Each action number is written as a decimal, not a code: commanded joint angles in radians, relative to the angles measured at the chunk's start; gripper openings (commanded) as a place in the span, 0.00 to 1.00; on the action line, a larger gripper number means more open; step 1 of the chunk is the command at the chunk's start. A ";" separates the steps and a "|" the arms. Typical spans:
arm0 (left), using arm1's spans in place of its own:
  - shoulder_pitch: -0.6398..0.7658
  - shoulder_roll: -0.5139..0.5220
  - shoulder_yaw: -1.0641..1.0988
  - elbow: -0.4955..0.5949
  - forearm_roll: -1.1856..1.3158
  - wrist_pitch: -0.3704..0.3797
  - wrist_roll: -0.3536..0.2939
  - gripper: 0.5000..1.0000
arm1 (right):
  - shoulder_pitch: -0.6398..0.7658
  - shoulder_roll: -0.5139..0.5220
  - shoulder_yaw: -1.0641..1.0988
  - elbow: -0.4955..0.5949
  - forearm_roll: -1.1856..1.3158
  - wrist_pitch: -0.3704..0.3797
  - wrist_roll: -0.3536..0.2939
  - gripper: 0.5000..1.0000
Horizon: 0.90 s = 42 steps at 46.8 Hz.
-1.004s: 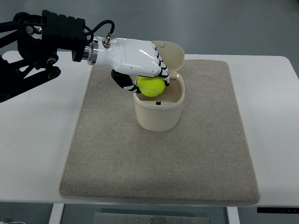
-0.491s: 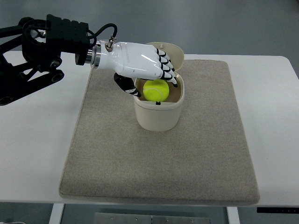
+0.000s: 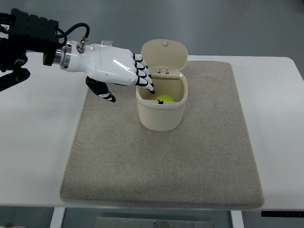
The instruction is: Put tennis ball into box with left hand
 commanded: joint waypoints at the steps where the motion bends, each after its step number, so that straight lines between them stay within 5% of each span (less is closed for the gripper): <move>1: -0.001 0.055 -0.001 -0.003 -0.058 -0.044 -0.006 0.85 | 0.000 0.000 0.000 0.000 -0.001 0.000 0.000 0.80; 12: 0.002 0.143 -0.001 0.077 -0.335 -0.128 -0.006 0.98 | 0.000 0.000 0.000 0.000 0.000 0.000 0.000 0.80; 25: 0.051 0.128 0.009 0.275 -0.773 -0.179 -0.006 0.98 | 0.000 0.000 0.000 0.000 -0.001 0.000 0.000 0.80; 42: 0.183 -0.050 0.007 0.543 -1.147 -0.170 -0.006 0.98 | 0.000 0.000 0.000 0.000 0.000 0.000 0.000 0.80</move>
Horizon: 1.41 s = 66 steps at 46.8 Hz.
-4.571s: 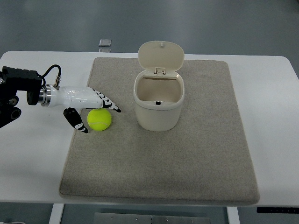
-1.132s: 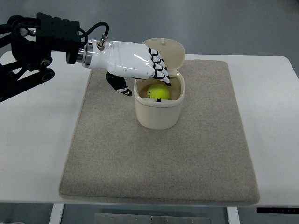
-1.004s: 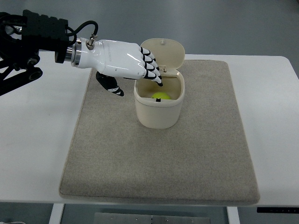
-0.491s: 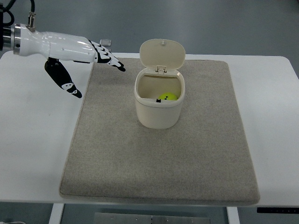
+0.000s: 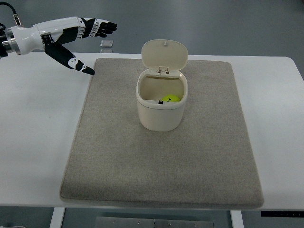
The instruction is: Put tennis ball into box with left hand
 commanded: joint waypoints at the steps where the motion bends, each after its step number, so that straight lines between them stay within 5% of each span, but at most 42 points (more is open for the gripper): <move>1: 0.017 -0.049 -0.002 0.073 -0.054 0.000 0.000 0.98 | 0.000 0.000 0.000 0.000 0.000 0.000 0.000 0.80; 22: 0.113 -0.187 -0.004 0.218 -0.307 -0.002 0.018 0.98 | 0.000 0.000 0.000 0.000 0.000 0.000 0.000 0.80; 52: 0.130 -0.223 -0.056 0.252 -1.043 -0.020 0.538 0.98 | 0.000 0.000 0.000 0.000 0.000 0.000 0.000 0.80; 66: 0.233 -0.253 -0.237 0.346 -1.133 -0.139 0.767 0.98 | 0.000 0.000 0.000 0.000 0.000 0.000 0.000 0.80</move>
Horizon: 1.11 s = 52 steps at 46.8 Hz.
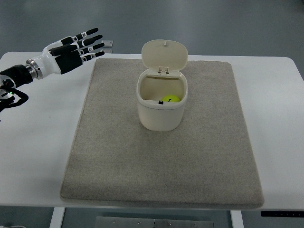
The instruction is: Put tennis ball into box with left hand
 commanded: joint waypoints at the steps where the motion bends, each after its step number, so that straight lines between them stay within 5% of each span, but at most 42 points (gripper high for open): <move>1: 0.029 -0.001 -0.064 0.030 0.001 -0.010 0.065 0.98 | 0.000 0.000 0.000 0.000 0.001 0.000 0.000 0.80; 31: 0.064 0.000 -0.120 0.067 -0.161 -0.010 0.154 0.98 | 0.000 0.000 0.000 0.002 0.001 0.000 0.000 0.80; 52: 0.097 -0.014 -0.120 0.063 -0.273 -0.010 0.160 0.98 | 0.000 0.000 0.000 0.000 0.001 0.000 0.000 0.80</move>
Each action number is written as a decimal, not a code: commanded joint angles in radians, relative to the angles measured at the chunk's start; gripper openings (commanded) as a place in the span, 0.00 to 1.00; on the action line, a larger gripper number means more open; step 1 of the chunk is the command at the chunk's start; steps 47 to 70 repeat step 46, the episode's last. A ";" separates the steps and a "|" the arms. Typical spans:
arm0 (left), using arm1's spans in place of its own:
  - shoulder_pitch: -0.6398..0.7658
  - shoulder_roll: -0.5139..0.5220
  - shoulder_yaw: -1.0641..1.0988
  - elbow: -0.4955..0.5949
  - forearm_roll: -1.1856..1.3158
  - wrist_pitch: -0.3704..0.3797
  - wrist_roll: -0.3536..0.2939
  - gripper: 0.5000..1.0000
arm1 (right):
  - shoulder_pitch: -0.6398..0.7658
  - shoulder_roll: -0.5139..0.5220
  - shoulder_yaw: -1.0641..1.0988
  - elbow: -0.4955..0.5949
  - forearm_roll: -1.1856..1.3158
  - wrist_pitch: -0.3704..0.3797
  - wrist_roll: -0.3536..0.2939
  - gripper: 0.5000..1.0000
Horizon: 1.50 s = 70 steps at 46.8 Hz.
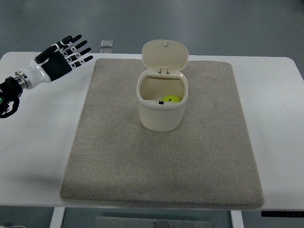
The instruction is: Put tennis ball into box with left hand
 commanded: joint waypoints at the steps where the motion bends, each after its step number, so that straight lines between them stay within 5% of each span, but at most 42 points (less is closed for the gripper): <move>1: 0.001 0.000 -0.003 0.000 -0.001 0.000 0.000 0.98 | 0.000 0.000 0.000 0.000 0.000 0.000 0.000 0.80; 70: -0.002 -0.008 -0.003 0.003 -0.027 0.000 -0.001 0.98 | 0.000 0.000 0.000 0.012 -0.001 -0.008 0.002 0.80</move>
